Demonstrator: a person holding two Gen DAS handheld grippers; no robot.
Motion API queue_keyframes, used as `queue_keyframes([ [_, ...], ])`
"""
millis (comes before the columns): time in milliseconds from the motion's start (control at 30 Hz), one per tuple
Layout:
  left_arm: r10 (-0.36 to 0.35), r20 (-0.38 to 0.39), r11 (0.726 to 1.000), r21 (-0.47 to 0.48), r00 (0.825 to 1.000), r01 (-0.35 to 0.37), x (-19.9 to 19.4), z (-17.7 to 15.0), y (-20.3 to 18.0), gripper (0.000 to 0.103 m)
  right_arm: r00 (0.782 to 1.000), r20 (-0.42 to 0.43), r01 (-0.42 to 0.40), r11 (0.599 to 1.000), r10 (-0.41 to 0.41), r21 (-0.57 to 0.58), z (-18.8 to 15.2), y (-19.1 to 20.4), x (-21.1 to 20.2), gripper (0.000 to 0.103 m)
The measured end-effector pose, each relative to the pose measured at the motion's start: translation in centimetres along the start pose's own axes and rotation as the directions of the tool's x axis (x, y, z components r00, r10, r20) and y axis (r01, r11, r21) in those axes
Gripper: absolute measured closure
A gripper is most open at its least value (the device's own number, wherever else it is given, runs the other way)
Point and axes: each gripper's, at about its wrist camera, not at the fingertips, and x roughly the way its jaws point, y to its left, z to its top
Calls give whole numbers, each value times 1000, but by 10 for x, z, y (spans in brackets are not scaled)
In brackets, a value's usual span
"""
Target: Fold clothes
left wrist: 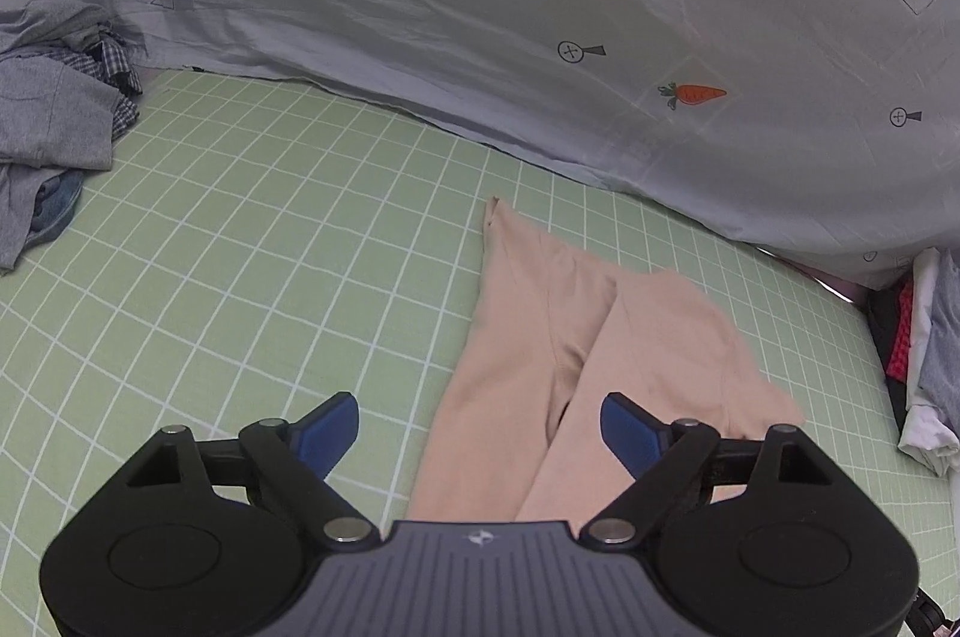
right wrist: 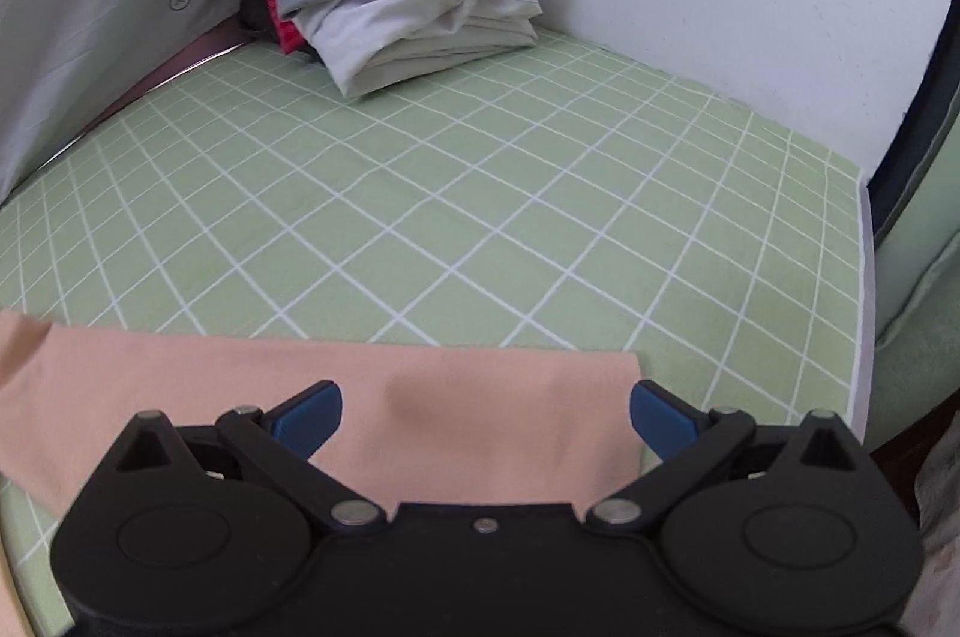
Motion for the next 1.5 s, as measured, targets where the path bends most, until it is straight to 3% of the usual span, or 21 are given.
queue_keyframes([
  [100,12,31,1000,-2,999,-12,16,13,-1,14,1000,6,9,999,-9,39,3,1,12,0],
  [267,15,-2,1000,6,1000,-15,33,21,-2,14,999,-37,-33,998,34,44,5,9,27,0],
  [500,14,-76,999,52,997,-10,42,6,-1,14,998,-43,-50,999,51,12,-6,10,22,0],
  [900,21,-30,997,74,999,-18,37,11,-7,14,994,-103,-40,999,43,34,-3,12,22,0],
  [1033,38,-39,999,37,999,-37,39,12,1,14,992,-105,-68,998,68,0,-4,14,22,2],
  [1100,46,-40,999,26,998,-45,39,11,4,14,990,-82,-115,992,111,-51,-4,17,15,19],
  [1133,50,-41,999,20,998,-50,39,11,5,14,989,-70,-138,987,133,-76,-4,18,12,40],
  [1167,57,-46,998,17,997,-57,40,11,6,14,986,-58,-161,982,156,-102,-4,19,9,69],
  [1233,72,-58,997,11,996,-71,43,11,8,14,980,-64,-193,973,187,-125,-3,24,5,92],
  [1367,100,-67,995,3,993,-100,44,11,13,14,954,-75,-296,952,290,-77,9,33,-2,96],
  [1500,125,-80,992,-19,989,-127,46,13,21,14,911,-62,-409,913,408,-3,25,47,-12,97],
])
